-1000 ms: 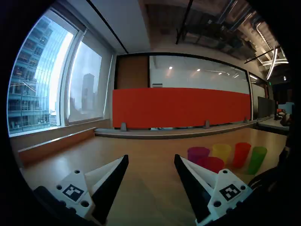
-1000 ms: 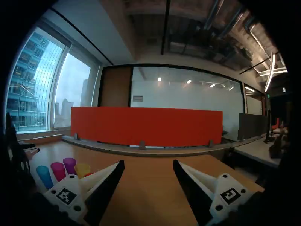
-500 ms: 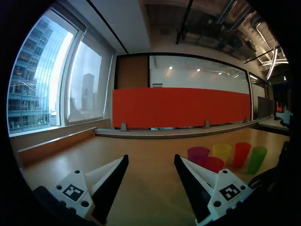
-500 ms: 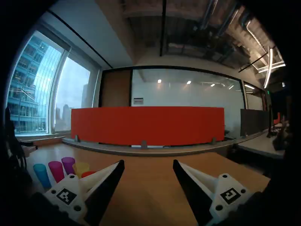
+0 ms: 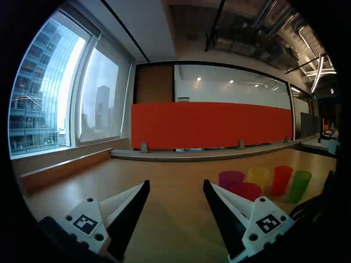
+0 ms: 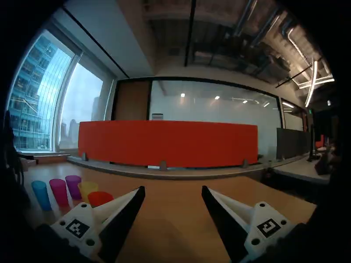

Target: Pour water

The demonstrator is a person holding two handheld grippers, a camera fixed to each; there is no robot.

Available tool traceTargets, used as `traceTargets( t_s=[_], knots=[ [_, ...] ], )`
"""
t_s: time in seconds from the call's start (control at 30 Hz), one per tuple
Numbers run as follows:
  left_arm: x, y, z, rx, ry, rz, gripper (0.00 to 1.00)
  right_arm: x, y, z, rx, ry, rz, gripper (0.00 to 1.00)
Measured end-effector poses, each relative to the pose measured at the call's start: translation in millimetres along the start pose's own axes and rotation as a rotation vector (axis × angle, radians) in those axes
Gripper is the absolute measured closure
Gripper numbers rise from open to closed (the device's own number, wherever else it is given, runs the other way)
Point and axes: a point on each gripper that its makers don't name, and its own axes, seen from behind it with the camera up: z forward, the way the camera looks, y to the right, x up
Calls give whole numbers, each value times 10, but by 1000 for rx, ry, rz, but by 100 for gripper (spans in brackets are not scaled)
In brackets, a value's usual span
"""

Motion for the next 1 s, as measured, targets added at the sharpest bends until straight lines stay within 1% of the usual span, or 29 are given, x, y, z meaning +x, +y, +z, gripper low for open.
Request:
traceTargets(
  t_s=[0.1, 0.37, 1.0],
  knots=[
    [-2, -2, 1, 0, 0, 0, 10, -46, 21, 13, -1, -9, 13, 0],
    [-1, -9, -7, 0, 0, 0, 10, -176, 52, 44, -4, -35, 25, 0],
    [0, -13, -3, 0, 0, 0, 10, -287, 83, 54, -17, -70, 22, 0]
  ],
)
